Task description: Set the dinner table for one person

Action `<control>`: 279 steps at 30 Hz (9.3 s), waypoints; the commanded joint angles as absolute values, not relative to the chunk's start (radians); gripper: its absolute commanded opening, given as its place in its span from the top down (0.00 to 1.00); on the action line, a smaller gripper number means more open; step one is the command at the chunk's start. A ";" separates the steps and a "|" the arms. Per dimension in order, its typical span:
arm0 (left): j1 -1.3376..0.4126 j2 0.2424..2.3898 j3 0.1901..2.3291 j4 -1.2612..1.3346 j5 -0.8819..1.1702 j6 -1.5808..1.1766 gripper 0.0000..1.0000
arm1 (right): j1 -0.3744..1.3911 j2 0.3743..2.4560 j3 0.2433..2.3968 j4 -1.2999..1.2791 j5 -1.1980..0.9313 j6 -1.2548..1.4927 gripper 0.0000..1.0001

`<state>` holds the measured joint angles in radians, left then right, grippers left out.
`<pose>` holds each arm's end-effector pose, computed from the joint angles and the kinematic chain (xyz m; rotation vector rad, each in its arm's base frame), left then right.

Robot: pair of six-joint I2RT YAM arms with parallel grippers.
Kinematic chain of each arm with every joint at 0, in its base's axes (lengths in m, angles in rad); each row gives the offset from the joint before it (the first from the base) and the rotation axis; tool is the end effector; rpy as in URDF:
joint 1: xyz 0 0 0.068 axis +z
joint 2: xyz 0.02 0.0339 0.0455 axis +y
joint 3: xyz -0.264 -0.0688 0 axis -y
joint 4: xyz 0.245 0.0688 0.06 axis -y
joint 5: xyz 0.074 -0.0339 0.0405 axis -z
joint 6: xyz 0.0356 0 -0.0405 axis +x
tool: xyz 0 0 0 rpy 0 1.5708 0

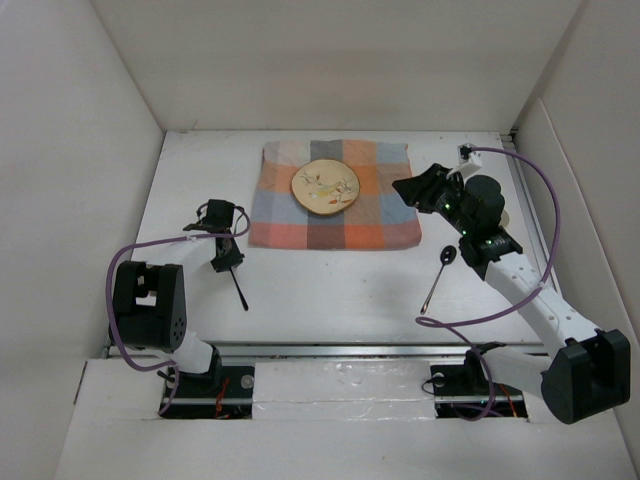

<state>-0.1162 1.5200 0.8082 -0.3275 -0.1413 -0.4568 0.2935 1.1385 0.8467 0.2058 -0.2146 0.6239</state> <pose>0.2853 -0.0283 0.1684 -0.4887 2.5471 -0.0234 0.2560 0.0853 0.3309 0.1153 1.7258 0.8655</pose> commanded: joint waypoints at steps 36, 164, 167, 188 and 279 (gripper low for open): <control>-0.316 1.946 1.715 -0.270 -0.115 -0.014 1.00 | 0.233 1.235 0.813 0.295 -0.247 0.601 0.52; -0.658 0.394 0.778 -0.198 0.132 -0.258 0.70 | 0.187 1.528 0.871 -0.546 0.178 0.609 0.75; -0.658 0.373 0.775 -0.206 0.106 -0.258 0.70 | 0.176 1.571 0.896 -0.589 0.138 0.601 0.77; -0.658 0.422 0.764 -0.198 0.081 -0.261 0.70 | 0.268 1.434 1.224 -0.626 0.069 0.479 1.00; -0.658 0.491 0.753 -0.176 0.069 -0.261 0.53 | -0.061 1.327 1.122 -0.377 0.236 0.437 0.79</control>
